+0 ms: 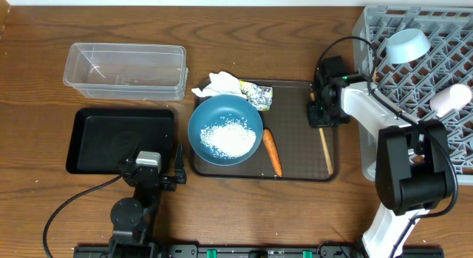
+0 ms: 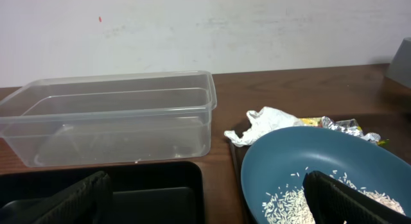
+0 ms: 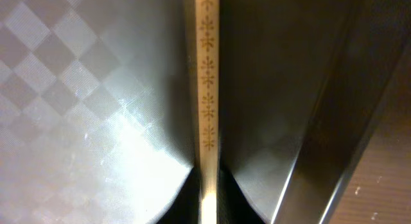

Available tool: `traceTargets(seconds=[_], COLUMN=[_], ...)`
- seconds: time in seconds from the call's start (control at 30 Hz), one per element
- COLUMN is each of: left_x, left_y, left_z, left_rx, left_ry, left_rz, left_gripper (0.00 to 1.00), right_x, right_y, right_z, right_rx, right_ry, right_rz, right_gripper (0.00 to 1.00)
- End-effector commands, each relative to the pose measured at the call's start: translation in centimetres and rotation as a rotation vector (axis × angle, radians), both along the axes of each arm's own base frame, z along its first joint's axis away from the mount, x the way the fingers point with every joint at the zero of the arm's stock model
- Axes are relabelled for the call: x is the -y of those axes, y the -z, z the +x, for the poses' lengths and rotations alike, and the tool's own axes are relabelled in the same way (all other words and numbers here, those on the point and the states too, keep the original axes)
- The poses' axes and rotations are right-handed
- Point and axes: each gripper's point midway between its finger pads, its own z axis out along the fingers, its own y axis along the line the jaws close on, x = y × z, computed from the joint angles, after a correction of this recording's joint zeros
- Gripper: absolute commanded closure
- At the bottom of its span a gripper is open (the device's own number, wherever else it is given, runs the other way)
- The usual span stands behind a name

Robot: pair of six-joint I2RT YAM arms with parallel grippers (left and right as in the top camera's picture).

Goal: Sort waste into correct bins and load items into the dishwasher rack
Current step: 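Grasp the remaining chopstick on the tray with the right gripper, then carry the chopstick to the rack and release it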

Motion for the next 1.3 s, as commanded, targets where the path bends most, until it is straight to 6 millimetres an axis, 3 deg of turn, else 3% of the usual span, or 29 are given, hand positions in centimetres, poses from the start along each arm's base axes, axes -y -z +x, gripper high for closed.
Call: traceTargets(seconds=[0.0,0.13,0.33,0.5,0.6,0.7,0.87,1.13,1.2,1.23,1.27], left_x=[0.1,0.1,0.1,0.1,0.1,0.1,0.1,0.1,0.1,0.1,0.1], left_y=[1.6,1.6,1.6,1.6,1.6,1.6,1.6,1.6,1.6,1.6,1.6], left_z=[-0.1,-0.1,-0.1,-0.1,-0.1,-0.1,-0.1,-0.1,-0.1,-0.1,-0.1], left_rx=[-0.048,-0.048,-0.048,-0.048,-0.048,-0.048,-0.048,-0.048,-0.048,-0.048,-0.048], left_ry=[0.005,0.006,0.005,0.005,0.005,0.005,0.005,0.005,0.005,0.005,0.005], left_rz=[-0.001,-0.001,-0.002,-0.001,-0.001,-0.001,-0.001,-0.001,-0.001,-0.001,-0.001], left_gripper=[0.02,0.02,0.02,0.02,0.02,0.02,0.02,0.02,0.02,0.02,0.02], right_x=[-1.0,-1.4,-0.9,3.8,7.2,10.7,14.6,16.0,15.7,15.6,15.6], right_y=[0.0,-4.2,-13.6,-20.4,-22.5,-22.6,-20.2,-13.9,-12.8,-12.4,-12.2], right_z=[0.0,2.1,6.2,9.9,11.1,11.5,11.3,11.6,11.6,11.5,11.4], right_rx=[-0.049,-0.021,0.127,0.313,0.381,0.398,0.343,0.205,0.18,0.168,0.159], right_ry=[-0.008,-0.013,-0.049,0.019,0.044,0.088,0.139,0.156,0.152,0.151,0.151], right_rz=[0.021,0.027,0.045,-0.017,-0.037,-0.058,-0.068,-0.023,-0.005,-0.003,-0.002], right_gripper=[0.99,0.99,0.99,0.99,0.99,0.99,0.98,0.95,0.89,0.81,0.64])
